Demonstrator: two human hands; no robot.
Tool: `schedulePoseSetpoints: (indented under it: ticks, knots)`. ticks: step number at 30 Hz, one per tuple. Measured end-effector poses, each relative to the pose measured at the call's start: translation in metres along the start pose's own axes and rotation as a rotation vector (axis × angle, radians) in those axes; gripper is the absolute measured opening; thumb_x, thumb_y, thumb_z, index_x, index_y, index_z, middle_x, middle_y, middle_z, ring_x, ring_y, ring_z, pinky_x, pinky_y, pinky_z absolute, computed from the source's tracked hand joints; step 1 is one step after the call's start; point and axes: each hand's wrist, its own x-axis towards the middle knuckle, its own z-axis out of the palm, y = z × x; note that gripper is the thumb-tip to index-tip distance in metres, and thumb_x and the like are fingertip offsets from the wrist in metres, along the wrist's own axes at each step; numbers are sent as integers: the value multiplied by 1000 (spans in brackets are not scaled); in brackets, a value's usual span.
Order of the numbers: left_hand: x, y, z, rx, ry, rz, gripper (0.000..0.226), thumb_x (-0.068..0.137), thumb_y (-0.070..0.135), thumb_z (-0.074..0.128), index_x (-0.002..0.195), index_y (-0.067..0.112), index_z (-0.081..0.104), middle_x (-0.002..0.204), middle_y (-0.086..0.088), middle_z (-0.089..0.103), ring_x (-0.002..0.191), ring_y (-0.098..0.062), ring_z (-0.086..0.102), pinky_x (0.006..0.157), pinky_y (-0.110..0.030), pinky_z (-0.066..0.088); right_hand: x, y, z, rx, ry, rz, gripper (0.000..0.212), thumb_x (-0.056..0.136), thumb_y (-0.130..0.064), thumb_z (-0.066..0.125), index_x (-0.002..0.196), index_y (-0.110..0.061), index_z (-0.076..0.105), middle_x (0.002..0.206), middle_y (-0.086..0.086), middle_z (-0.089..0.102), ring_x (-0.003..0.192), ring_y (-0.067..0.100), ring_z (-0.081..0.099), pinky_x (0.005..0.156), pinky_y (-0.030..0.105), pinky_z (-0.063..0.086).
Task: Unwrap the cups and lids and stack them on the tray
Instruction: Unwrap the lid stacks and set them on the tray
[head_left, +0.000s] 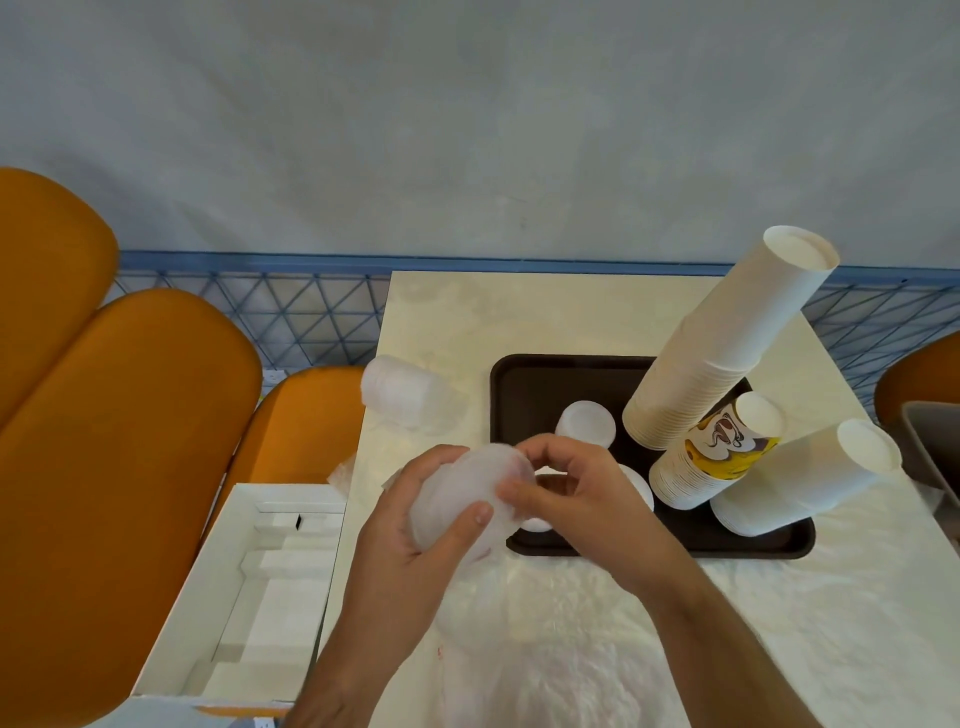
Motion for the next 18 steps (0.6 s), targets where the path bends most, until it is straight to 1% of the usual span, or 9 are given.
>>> schedulePoseSetpoints:
  ticks: [2,4,5,6,8,10,13,16,18]
  knots:
    - [-1,-2,-3,-17,5,-4,37,80,40,69,114,50,54,108,47,49,105,19,47,69,-6,50,6,2,-9,261,49,14,28,89,-23,68,106,-1,64,96,9,73,85,26,73,75,33,61]
    - [-2,-6,-7,-11,16,-10,38,86,30,71,112,53,57,113,44,51,107,17,48,76,-14,51,18,6,-25,380,149,9,27,95,-22,62,112,-1,61,105,13,73,91,31,74,78,36,62]
    - [-2,-7,-9,-1,18,-11,40,87,28,72,112,56,56,114,43,51,108,17,47,78,-15,50,26,11,-35,315,210,-16,23,99,-21,58,116,-5,62,108,11,73,94,30,74,80,36,62]
    - [-3,-9,-10,7,21,-15,42,87,28,72,111,59,55,114,43,51,108,18,47,79,-15,50,36,18,-45,132,284,-51,21,103,-21,55,120,-11,64,110,7,72,96,25,73,83,35,61]
    - [-4,-11,-10,8,28,-31,38,87,29,72,111,54,57,112,45,50,107,19,46,78,-13,49,57,38,-62,-355,390,-112,28,107,-22,47,130,-22,63,110,-4,71,94,11,68,79,24,53]
    - [-6,-11,-9,8,23,-39,36,86,30,71,113,50,57,111,47,49,107,20,45,77,-12,49,75,58,-73,-649,424,-124,33,107,-19,44,135,-22,61,115,-2,69,94,8,62,76,18,45]
    - [-7,-12,-10,6,19,-38,36,84,34,70,113,50,55,110,48,48,107,21,45,72,-8,49,93,84,-80,-829,377,-75,35,107,-15,43,136,-21,62,135,4,63,118,18,61,92,25,50]
    - [-7,-14,-13,13,32,-46,36,84,34,70,114,48,56,112,47,48,108,20,45,79,-12,49,97,97,-83,-941,284,3,39,107,-12,43,140,-24,60,139,4,59,120,22,58,95,33,53]
    - [-7,-15,-14,9,41,-52,37,83,35,70,114,48,56,111,46,49,108,20,45,79,-12,48,98,98,-84,-1014,240,79,39,107,-12,44,142,-22,57,145,6,54,124,25,56,98,34,53]
